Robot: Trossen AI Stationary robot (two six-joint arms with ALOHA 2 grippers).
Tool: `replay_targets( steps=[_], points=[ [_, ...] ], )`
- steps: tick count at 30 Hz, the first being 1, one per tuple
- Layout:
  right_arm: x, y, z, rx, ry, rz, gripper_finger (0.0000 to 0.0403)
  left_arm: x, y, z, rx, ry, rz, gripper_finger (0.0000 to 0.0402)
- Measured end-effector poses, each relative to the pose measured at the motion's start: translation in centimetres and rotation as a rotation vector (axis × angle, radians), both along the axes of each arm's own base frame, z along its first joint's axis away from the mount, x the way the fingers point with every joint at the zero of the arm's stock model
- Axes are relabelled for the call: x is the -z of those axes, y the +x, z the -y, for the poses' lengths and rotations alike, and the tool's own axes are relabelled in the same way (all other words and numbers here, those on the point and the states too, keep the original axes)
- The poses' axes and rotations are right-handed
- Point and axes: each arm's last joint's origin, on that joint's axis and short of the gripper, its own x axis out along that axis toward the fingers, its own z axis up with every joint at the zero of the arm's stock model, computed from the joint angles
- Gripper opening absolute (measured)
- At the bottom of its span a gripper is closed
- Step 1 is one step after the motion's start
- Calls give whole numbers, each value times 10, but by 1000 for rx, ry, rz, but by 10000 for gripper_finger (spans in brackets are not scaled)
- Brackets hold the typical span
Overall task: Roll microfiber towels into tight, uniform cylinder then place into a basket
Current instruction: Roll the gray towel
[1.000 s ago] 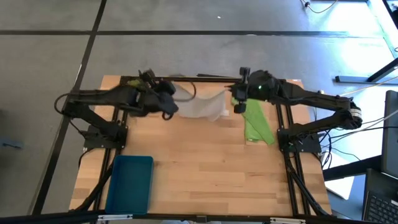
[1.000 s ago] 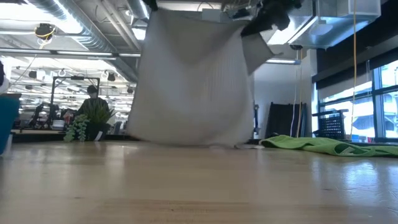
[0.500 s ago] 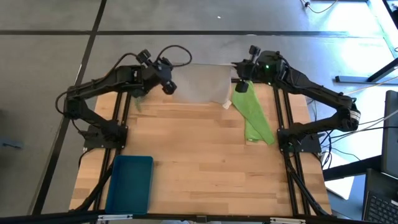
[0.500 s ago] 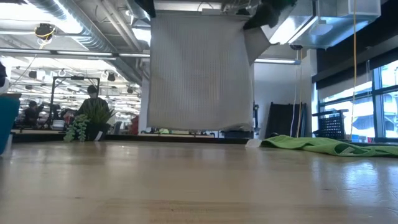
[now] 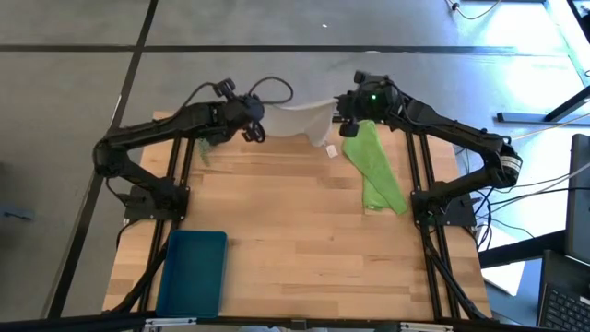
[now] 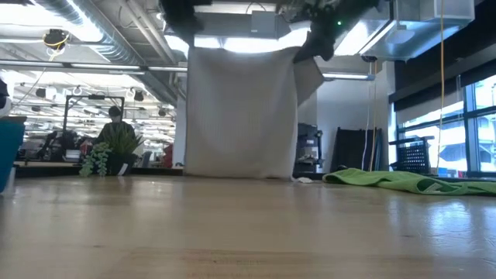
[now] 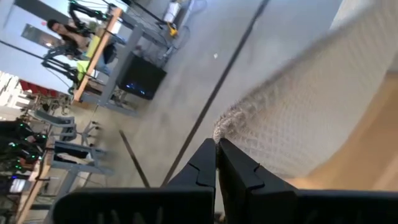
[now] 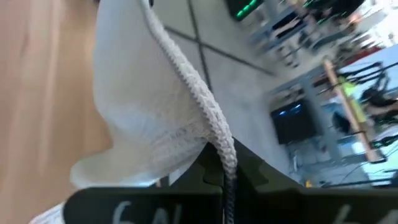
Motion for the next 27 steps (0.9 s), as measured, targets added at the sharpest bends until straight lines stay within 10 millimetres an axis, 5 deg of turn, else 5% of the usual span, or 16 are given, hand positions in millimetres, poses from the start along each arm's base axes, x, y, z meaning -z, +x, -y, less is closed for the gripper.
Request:
replay_targets(
  steps=[6,18,27],
  points=[
    [13,-7,-4,41,129,-86,3,22,0,18,13,-62,-52,0],
    [20,-4,-20,-81,303,-100,3,32,-3,60,105,-169,-113,0],
    [5,11,-28,-57,74,-9,3,1,-7,58,-9,72,-34,0]
  ],
)
